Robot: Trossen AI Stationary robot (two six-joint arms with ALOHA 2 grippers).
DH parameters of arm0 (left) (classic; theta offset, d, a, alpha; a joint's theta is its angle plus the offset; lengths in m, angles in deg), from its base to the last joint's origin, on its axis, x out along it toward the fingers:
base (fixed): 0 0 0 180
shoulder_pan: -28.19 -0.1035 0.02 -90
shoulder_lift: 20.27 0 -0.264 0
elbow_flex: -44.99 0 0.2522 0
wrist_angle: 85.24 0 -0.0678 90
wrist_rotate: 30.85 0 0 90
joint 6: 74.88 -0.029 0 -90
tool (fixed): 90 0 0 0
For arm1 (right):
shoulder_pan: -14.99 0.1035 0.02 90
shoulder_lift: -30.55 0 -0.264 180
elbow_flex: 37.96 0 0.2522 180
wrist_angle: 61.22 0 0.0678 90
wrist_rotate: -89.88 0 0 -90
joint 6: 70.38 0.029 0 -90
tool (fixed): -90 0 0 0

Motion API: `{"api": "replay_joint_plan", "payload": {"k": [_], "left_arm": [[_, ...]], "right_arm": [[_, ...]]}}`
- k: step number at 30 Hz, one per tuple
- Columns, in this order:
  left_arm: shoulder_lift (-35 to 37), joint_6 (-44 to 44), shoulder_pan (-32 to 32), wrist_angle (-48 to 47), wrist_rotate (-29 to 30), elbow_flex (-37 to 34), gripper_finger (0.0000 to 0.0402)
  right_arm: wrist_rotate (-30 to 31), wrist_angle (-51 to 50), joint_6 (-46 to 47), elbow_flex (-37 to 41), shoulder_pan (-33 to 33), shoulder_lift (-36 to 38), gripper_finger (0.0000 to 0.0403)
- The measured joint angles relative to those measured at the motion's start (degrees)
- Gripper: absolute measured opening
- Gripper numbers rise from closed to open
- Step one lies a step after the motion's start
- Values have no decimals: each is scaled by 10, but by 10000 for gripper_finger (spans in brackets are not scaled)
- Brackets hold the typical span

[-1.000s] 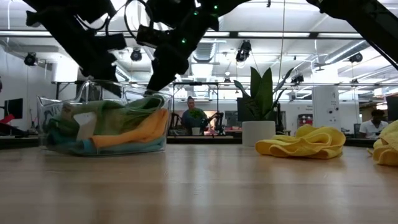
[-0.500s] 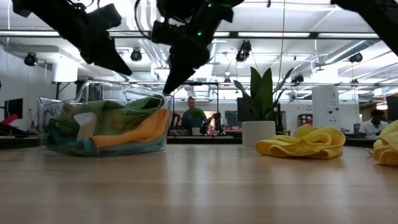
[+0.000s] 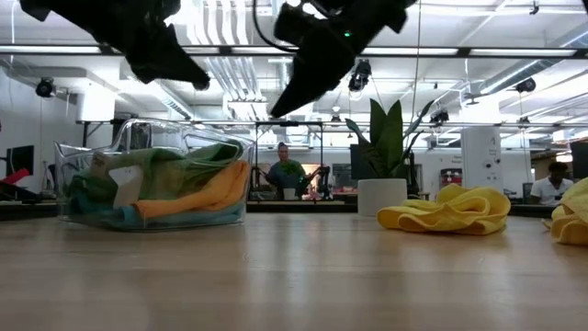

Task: Fold microfiber towels
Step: Fold the left yellow microfiber cloth

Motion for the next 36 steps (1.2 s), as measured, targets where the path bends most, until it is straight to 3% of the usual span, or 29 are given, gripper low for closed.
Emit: {"api": "replay_joint_plan", "payload": {"k": [6,11,18,22,27,36], "left_arm": [[-17,-4,0,65,-15,0,0],[-28,-4,0,75,-23,-2,0],[-41,-5,0,77,-23,-2,0],[-47,-16,0,78,-23,-3,0],[-46,-18,0,78,-23,-5,0],[-48,-99,0,130,-23,-6,0]], "right_arm": [[0,-1,75,70,3,58,8],[1,-105,182,101,2,88,8],[121,-278,390,132,-14,92,9],[119,-276,444,169,-37,91,16],[121,-265,482,192,-52,91,61],[115,-160,533,233,-52,91,188]]}}
